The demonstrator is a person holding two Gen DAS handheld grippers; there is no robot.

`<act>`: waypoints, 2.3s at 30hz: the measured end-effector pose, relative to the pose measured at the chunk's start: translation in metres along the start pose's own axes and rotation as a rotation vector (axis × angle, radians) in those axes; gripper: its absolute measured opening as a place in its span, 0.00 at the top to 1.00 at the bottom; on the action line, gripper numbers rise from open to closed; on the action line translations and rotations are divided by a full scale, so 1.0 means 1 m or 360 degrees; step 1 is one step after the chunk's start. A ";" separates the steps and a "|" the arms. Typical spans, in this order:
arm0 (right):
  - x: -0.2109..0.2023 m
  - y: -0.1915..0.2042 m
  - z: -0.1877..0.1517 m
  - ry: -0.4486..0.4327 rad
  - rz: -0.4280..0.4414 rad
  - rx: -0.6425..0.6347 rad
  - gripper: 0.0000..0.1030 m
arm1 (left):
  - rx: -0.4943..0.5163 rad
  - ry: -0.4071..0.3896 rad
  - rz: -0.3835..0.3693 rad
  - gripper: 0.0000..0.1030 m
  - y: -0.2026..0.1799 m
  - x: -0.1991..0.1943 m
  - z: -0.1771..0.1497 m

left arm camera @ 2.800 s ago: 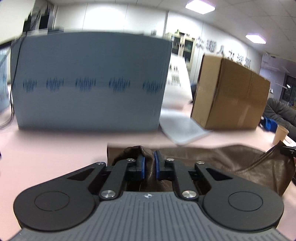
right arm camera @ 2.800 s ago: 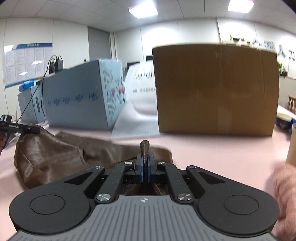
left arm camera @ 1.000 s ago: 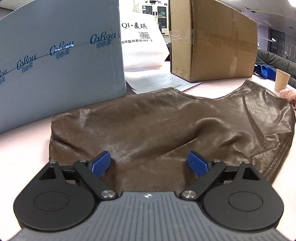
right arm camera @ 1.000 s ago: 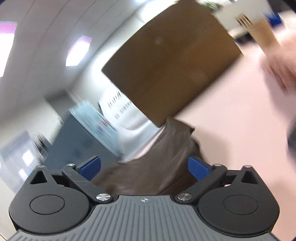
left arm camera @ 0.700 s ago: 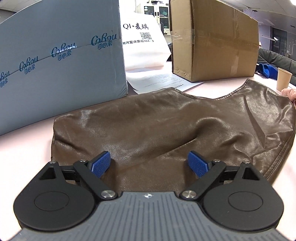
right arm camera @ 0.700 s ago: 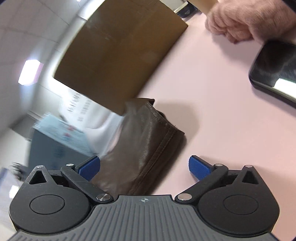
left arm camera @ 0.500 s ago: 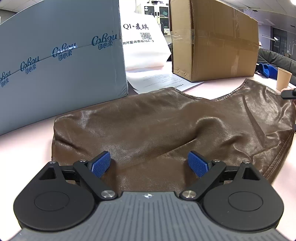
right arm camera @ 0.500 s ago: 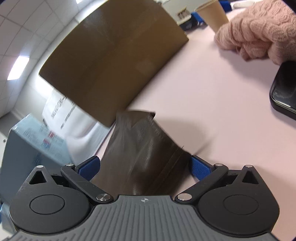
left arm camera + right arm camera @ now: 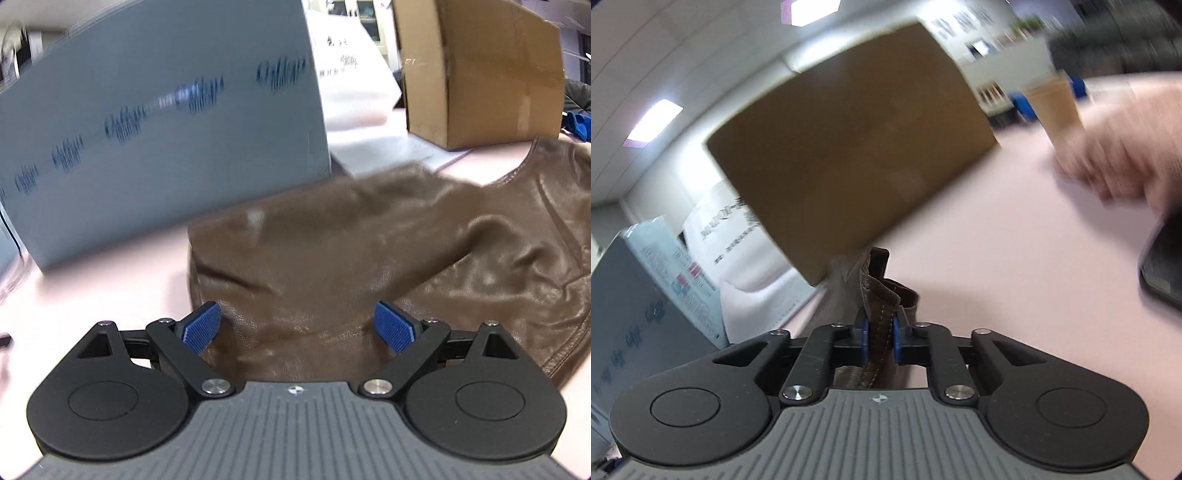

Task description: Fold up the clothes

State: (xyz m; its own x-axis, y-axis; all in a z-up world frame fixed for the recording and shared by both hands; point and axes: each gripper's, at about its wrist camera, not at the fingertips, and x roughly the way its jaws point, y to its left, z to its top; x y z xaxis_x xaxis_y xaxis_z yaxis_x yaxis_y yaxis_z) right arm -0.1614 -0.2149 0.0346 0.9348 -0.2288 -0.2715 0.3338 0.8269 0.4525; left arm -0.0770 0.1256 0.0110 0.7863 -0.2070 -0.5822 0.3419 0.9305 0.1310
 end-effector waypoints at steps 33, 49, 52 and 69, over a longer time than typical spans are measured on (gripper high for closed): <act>-0.016 0.147 -0.088 0.0603 0.1237 -0.1092 0.03 | -0.0080 -0.0241 -0.0203 0.13 -0.007 -0.018 0.000; -0.002 0.130 -0.077 0.0565 0.0930 -0.1194 0.02 | -0.0050 -0.0124 -0.0133 0.11 -0.008 -0.006 -0.004; -0.023 0.112 -0.054 0.0262 0.0953 -0.0996 0.00 | -0.0053 -0.0121 -0.0133 0.10 -0.008 -0.005 -0.004; 0.029 0.050 -0.035 0.0645 0.0313 -0.0122 0.00 | 0.0013 -0.0143 -0.0073 0.10 -0.013 -0.010 -0.005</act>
State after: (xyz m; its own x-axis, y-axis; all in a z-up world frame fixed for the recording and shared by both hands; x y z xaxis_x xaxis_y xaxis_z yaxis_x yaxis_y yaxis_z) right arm -0.1223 -0.1623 0.0199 0.8516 0.1432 -0.5042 0.1307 0.8736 0.4688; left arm -0.0916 0.1167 0.0112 0.8125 -0.2758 -0.5135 0.3826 0.9170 0.1127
